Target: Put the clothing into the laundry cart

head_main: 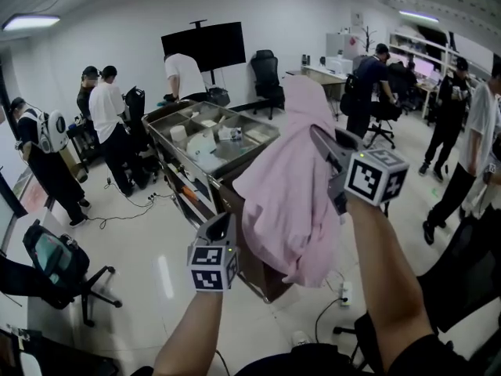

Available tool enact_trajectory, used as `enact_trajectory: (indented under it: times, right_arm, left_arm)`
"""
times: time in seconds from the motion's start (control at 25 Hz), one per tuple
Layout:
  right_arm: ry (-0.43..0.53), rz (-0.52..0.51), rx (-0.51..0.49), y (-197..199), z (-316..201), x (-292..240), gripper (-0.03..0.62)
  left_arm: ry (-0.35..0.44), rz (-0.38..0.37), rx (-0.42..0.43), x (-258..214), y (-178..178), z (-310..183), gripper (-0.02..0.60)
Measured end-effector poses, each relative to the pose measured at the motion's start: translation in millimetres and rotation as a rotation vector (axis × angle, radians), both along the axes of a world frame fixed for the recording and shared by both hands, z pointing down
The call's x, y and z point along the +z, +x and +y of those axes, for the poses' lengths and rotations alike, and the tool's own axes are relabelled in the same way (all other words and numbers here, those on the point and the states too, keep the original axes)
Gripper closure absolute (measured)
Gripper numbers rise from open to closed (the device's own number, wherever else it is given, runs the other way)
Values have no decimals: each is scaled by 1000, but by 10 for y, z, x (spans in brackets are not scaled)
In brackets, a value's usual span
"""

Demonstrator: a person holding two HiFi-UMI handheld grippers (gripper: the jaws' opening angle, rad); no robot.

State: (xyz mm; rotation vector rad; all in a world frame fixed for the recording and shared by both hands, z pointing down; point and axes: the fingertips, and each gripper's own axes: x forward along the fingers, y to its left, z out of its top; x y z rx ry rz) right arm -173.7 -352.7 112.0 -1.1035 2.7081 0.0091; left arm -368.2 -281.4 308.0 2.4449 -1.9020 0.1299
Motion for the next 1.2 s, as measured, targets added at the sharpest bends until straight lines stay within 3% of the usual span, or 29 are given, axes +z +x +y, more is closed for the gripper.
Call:
enact_trajectory:
  times: [0.36, 0.64, 1.2]
  right_arm:
    - [-65, 51, -66, -304, -992, 239, 480]
    - [-146, 161, -110, -559, -1772, 746, 479]
    - [-273, 314, -177, -764, -2415, 1560, 441]
  left_arm:
    - [-22, -6, -110, -33, -133, -594, 583]
    - [-47, -8, -202, 50, -190, -880, 583]
    - [-93, -22, -320, 255, -254, -1227, 583]
